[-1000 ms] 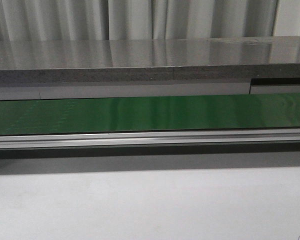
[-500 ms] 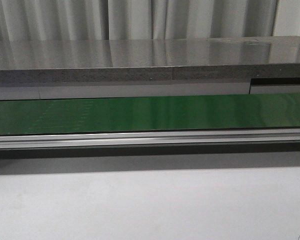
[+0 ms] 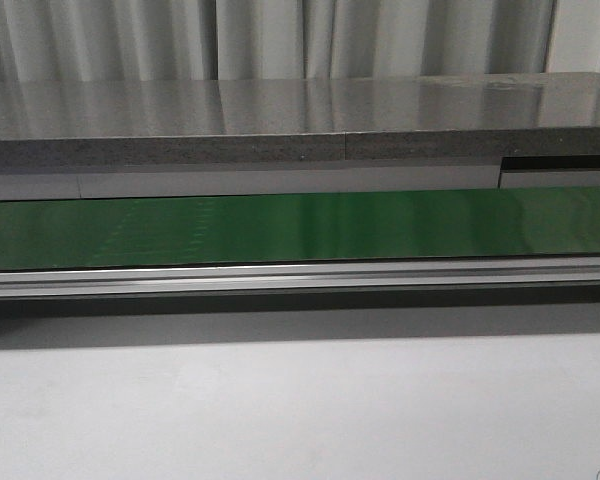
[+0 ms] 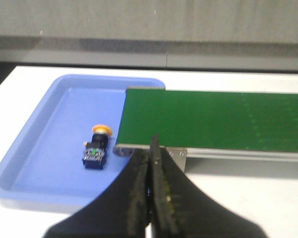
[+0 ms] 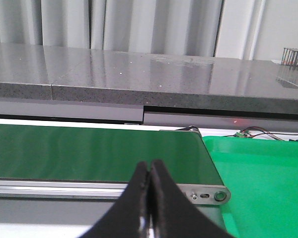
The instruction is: Move button from left to right
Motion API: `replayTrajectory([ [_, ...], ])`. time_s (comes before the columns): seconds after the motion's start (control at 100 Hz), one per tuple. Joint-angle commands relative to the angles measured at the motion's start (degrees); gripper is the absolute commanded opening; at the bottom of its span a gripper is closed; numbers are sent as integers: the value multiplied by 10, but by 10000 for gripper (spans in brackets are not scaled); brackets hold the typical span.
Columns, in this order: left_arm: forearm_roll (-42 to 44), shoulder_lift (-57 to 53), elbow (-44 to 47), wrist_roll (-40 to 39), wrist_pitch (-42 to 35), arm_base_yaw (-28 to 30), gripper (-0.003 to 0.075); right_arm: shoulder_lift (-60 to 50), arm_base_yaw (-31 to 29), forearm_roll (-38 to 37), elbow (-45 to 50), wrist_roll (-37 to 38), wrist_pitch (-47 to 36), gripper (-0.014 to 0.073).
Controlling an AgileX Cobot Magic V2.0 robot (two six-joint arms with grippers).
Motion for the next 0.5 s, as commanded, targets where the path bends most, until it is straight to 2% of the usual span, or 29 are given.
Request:
replayTrajectory([
  [0.0, 9, 57, -59, -6, 26, 1, -19, -4, -2, -5, -11, -1, -50, -108],
  [0.22, 9, 136, -91, -6, 33, 1, -19, -4, -2, -5, -11, -1, -50, -108],
  [0.49, 10, 164, -91, -6, 33, 1, -8, -4, -2, -5, -11, -1, -50, -108],
])
